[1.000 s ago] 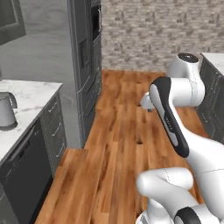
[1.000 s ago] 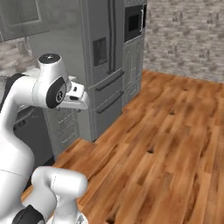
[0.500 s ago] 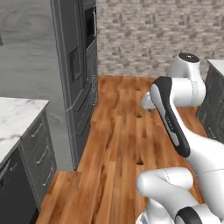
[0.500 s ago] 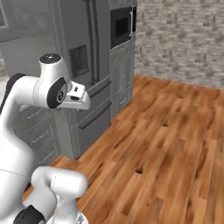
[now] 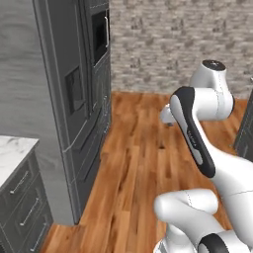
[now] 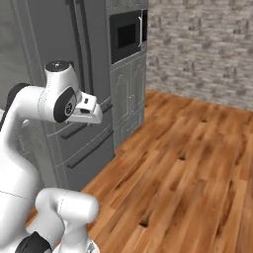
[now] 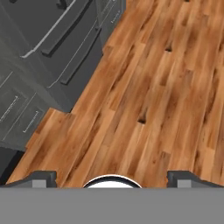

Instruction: Navigate to the fridge.

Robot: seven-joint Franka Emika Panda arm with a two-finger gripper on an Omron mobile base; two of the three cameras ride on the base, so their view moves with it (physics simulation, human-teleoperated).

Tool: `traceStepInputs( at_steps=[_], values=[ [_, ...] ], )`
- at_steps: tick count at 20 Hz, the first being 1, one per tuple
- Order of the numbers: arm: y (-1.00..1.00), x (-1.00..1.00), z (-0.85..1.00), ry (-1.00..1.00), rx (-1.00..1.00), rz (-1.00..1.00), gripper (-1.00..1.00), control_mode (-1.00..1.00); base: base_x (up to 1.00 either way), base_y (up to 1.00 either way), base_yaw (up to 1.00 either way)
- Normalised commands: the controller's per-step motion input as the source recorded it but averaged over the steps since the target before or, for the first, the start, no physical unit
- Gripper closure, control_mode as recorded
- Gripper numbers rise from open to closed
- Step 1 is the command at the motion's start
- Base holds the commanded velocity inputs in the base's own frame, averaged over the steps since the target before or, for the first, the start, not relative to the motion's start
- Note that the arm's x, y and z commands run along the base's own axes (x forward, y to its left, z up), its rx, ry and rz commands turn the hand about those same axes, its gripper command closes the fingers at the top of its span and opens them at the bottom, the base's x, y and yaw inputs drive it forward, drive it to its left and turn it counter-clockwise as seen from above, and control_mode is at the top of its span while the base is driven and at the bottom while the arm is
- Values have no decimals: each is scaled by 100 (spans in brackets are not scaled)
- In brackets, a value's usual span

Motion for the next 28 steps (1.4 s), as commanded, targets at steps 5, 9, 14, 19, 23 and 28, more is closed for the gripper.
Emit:
traceStepInputs(
  at_steps=[5,9,14,19,23,28],
  values=[
    [0,0,0,0,0,0,-100,100,100,-13,14],
    [0,0,0,0,0,0,-100,100,100,-23,25],
    [0,0,0,0,0,0,-100,100,100,-17,55],
    [0,0,0,0,0,0,-100,100,100,-22,61],
    [0,0,0,0,0,0,-100,100,100,-25,63],
    [0,0,0,0,0,0,-100,100,48,-15,82]
  ],
)
